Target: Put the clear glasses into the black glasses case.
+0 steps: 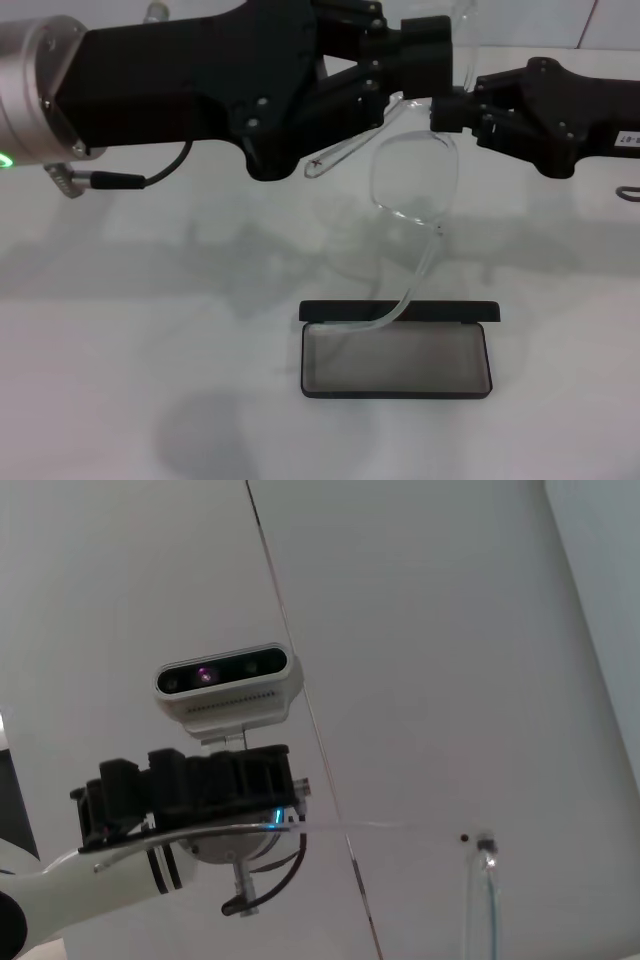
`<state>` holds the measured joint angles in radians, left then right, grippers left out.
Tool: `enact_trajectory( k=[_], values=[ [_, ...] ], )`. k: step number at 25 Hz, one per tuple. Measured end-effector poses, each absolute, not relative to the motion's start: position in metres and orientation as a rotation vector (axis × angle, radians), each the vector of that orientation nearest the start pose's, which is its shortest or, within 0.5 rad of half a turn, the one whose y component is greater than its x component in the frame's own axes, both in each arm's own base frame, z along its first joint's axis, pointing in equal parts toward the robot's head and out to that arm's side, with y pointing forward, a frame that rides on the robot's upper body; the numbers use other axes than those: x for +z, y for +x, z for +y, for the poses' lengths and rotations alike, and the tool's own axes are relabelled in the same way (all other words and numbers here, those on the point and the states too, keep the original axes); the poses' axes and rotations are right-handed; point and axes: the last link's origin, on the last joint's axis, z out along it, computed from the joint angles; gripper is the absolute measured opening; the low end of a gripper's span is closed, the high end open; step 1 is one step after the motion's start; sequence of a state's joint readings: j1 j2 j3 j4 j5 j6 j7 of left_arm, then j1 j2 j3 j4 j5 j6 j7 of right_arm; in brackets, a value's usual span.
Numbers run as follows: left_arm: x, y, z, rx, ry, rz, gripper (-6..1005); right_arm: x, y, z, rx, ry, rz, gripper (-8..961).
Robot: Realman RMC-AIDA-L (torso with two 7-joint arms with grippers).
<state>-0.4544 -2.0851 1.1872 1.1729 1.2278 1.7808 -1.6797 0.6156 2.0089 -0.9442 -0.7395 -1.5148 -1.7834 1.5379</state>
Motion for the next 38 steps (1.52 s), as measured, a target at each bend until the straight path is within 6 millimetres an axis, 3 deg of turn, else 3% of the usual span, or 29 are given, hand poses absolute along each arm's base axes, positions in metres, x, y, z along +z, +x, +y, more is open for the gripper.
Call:
enact_trajectory(
  k=[17,38],
  values=[
    [0.029,-0.114,0.304,-1.403,-2.939,-0.112,108,0.044,0.157,0.339,1.302,-2.858,0.321,57],
    [0.014,-0.12,0.313,-1.371,-2.913,-0.157,103,0.044,0.154,0.337,1.344,-2.857,0.313,56]
  ],
)
